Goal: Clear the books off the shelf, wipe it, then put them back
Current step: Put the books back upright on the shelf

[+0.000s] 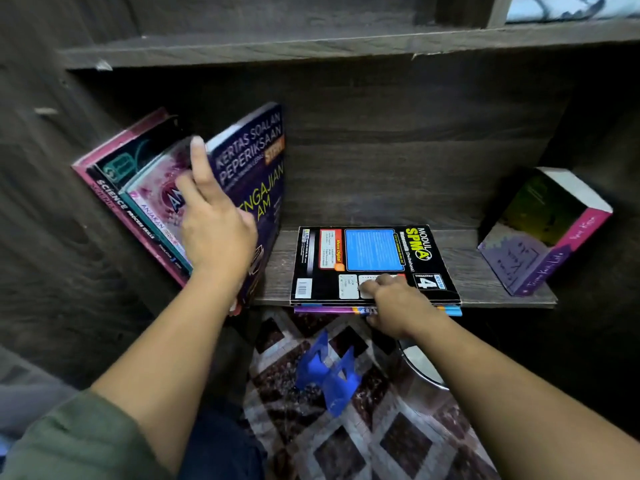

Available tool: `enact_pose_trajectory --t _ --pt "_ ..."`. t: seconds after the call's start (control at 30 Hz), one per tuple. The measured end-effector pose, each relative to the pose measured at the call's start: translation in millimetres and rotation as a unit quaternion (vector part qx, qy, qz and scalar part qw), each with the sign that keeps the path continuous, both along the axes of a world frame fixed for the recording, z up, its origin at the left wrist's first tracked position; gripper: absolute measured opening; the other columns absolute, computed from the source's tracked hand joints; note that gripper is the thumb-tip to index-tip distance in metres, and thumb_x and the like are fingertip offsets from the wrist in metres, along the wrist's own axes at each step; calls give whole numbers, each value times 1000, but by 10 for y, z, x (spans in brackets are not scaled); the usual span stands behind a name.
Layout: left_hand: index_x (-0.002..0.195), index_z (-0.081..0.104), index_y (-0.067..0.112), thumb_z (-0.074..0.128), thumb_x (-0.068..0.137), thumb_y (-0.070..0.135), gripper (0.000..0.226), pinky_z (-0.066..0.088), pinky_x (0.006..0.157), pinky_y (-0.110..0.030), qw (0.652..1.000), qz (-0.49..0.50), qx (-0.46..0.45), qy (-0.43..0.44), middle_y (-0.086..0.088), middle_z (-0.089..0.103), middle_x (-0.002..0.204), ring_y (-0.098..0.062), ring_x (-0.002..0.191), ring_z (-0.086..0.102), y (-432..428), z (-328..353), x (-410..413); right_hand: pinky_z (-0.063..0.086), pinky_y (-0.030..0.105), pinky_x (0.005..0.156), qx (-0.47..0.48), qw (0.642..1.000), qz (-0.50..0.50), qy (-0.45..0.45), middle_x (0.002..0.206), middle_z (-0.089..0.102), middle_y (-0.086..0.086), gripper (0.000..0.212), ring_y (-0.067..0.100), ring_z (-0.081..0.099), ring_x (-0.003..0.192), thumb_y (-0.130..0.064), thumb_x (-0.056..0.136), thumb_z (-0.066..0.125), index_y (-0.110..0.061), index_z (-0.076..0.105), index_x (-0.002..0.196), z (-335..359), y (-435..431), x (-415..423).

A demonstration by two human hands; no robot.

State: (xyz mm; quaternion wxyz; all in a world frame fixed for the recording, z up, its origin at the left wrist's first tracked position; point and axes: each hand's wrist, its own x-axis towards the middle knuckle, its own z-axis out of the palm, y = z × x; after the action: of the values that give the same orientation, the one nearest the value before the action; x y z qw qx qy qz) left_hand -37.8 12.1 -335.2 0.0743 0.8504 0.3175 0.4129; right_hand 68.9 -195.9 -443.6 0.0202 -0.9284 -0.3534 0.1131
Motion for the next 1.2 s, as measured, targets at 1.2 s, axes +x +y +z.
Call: enact_pose_trajectory --t 1.2 --pt "130 44 16 56 95 29 39 44 96 -39 888 -273 87 360 -5 53 125 -26 116 53 -520 -972 453 44 36 89 67 994 32 -85 127 59 8 36 30 55 114 -34 104 36 -19 48 134 91 -159 288"
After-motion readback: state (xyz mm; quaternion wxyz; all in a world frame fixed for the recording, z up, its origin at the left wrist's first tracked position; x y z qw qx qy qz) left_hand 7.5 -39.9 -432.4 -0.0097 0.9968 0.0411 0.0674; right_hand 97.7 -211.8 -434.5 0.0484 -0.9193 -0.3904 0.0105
